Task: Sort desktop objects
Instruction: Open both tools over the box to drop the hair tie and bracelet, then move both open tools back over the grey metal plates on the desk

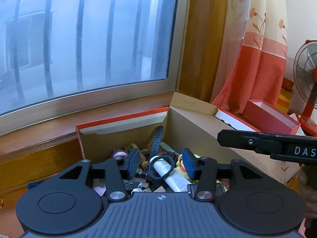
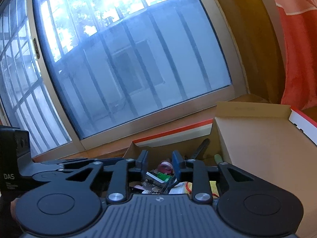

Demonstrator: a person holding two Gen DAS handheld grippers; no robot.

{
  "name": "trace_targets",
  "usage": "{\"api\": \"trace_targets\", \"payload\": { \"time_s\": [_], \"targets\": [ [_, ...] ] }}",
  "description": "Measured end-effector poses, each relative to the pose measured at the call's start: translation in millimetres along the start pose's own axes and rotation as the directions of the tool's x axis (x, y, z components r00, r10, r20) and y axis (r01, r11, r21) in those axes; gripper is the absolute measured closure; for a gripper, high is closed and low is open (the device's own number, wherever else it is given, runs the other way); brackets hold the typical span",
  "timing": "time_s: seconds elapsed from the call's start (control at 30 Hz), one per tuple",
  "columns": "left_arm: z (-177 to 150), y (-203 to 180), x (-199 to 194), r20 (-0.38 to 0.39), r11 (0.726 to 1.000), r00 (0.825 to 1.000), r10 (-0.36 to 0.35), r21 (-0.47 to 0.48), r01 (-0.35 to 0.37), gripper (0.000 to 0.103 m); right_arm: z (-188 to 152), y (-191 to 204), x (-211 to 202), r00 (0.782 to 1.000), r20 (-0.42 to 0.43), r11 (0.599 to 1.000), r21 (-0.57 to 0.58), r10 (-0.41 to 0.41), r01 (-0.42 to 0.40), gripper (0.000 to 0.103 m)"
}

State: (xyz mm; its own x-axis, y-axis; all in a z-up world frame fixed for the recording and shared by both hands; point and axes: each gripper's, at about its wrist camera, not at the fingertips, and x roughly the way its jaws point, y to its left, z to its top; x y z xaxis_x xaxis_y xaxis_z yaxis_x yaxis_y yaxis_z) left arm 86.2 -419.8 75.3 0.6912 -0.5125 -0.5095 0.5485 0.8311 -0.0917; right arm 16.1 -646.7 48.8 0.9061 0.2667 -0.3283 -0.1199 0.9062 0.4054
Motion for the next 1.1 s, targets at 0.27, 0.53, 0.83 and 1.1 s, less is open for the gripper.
{"api": "trace_targets", "payload": {
  "time_s": [0.27, 0.53, 0.83, 1.1],
  "targets": [
    [-12.9, 12.0, -30.7, 0.014, 0.997, 0.998, 0.067, -0.046, -0.066, 0.035, -6.5, 14.7, -1.7, 0.999, -0.023, 0.999, -0.017, 0.032, -0.032, 0.061],
    [-29.5, 43.5, -76.2, 0.039, 0.993, 0.994, 0.097, -0.076, -0.094, 0.025, -19.7, 54.4, -2.9, 1.000, -0.023, 0.999, -0.039, 0.008, -0.009, 0.049],
    [-58.3, 100.6, -135.7, 0.044, 0.982, 0.987, 0.156, -0.115, -0.150, 0.015, -41.7, 128.3, -2.2, 1.000, -0.020, 0.998, -0.057, -0.003, 0.001, 0.042],
    [-101.5, 161.0, -184.3, 0.007, 0.965, 0.977, 0.215, -0.158, -0.211, 0.013, -69.9, 206.0, -2.3, 0.999, -0.027, 0.995, -0.093, 0.017, -0.020, 0.037]
  ]
}}
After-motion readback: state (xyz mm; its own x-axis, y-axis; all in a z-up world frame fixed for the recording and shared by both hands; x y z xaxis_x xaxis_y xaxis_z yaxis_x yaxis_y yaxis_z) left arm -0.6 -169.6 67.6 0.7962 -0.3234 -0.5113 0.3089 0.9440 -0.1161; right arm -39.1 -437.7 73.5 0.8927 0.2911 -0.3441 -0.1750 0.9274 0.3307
